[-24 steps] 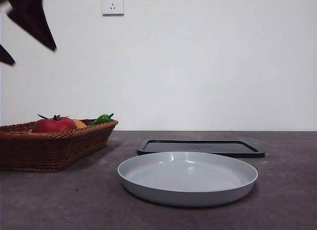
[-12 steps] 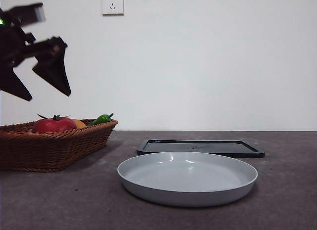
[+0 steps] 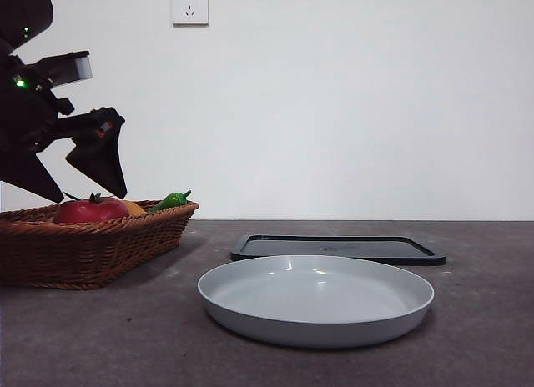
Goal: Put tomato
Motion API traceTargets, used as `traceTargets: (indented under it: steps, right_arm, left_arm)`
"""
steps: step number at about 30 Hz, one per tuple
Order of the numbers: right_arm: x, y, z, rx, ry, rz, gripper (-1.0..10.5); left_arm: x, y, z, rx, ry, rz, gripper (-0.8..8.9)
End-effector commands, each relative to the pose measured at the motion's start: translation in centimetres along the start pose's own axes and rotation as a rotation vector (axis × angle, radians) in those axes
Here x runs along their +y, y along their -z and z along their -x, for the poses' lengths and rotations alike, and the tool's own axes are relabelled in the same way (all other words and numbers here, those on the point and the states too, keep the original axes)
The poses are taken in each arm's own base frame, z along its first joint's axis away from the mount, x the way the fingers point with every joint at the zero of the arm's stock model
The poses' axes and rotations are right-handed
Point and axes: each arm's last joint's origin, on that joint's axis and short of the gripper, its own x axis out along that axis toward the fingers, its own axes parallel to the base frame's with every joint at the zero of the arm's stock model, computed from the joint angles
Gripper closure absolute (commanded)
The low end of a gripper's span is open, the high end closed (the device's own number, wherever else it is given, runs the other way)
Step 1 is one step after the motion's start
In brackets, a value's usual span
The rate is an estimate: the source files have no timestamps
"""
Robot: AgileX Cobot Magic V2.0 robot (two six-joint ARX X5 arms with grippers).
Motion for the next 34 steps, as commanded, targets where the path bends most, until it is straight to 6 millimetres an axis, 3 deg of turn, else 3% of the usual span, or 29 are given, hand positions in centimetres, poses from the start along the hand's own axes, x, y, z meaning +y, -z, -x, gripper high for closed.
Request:
traceTargets:
  steps: [1,14,20,24,29,34]
  right_arm:
    - [0.2,-0.4,0.3,-0.015,-0.007,0.001,4.9]
    - [0.2,-0.4,0.3,-0.014,-0.007,0.001,4.9]
    - [0.2,-0.4,0.3,-0.015,-0.007,0.002,4.9]
    - [0.2,-0.4,0.3,-0.015,-0.007,0.002,4.9]
    - [0.2,-0.4,0.3,-0.015,-0.007,0.002,4.9]
    - [0.2,-0.4,0.3,-0.016,-0.007,0.003,4.9]
  left_arm:
    - [0.1,-0.4,-0.8,0.000,0.001,-0.022,2.83]
    - [0.1,0.6,-2.6,0.067,0.014,-0.030,2.89]
    - [0.1,0.6,-2.6,0.067,0.014,-0.027,4.69]
    - [0.1,0.4,-2.4,0.063,0.014,-0.021,4.84]
    - [0.0,-0.8,-1.1,0.005,0.009,0.018,4.84]
    - [-0.8,-2.4,2.1,-0.110,0.017,0.013,4.84]
